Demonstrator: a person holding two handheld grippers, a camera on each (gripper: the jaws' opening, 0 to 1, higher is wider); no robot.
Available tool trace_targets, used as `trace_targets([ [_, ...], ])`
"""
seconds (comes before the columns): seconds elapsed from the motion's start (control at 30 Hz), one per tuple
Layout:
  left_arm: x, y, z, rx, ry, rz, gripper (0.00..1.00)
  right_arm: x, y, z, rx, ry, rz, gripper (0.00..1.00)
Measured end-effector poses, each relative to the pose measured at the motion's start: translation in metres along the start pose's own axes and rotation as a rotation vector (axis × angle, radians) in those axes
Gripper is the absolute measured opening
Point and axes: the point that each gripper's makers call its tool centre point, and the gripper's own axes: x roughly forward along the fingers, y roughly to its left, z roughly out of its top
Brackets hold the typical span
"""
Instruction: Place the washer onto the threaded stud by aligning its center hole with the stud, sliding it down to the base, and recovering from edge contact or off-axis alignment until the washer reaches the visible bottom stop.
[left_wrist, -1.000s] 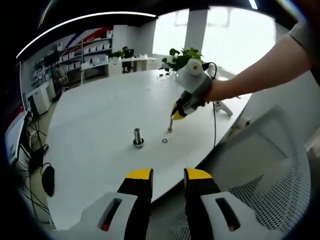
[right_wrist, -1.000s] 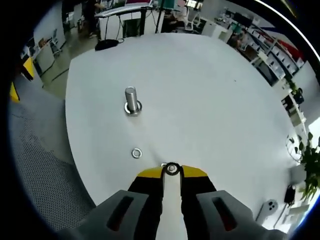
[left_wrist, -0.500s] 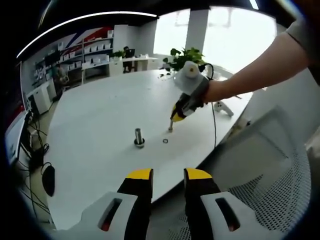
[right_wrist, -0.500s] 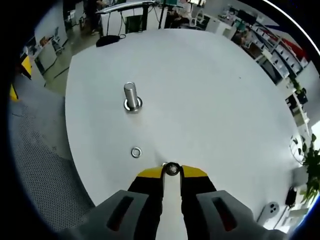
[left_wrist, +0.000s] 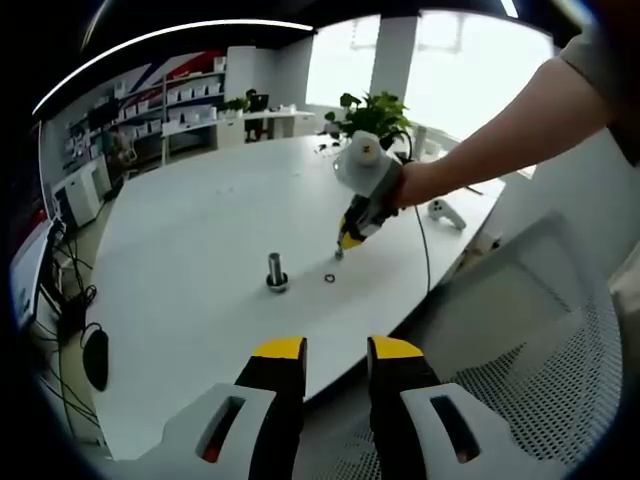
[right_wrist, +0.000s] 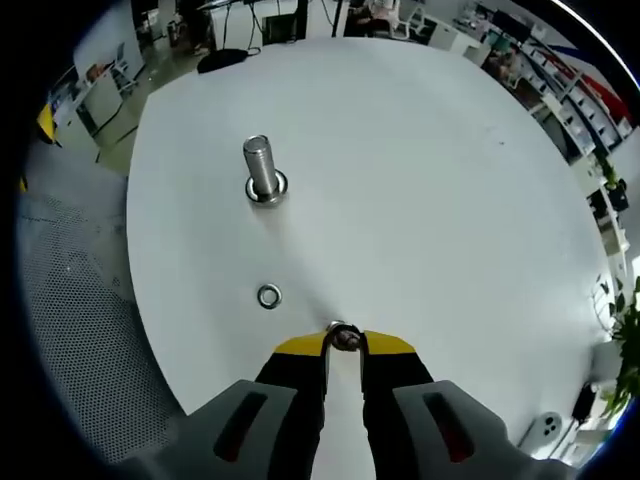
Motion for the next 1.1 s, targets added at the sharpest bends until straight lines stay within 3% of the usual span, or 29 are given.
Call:
trace_targets([
  [0.57, 0.001, 0.002, -0.002, -0.008, 0.013, 0.01, 0.22, 0.014, 0.001, -0.01, 0.015, 0.031, 0.023, 0.14],
  [1.1, 0.001, 0.003, -0.002, -0.008, 0.013, 0.013, 0.22, 0.009, -0.001, -0.011, 0.027, 0.014, 0.006, 0.16],
])
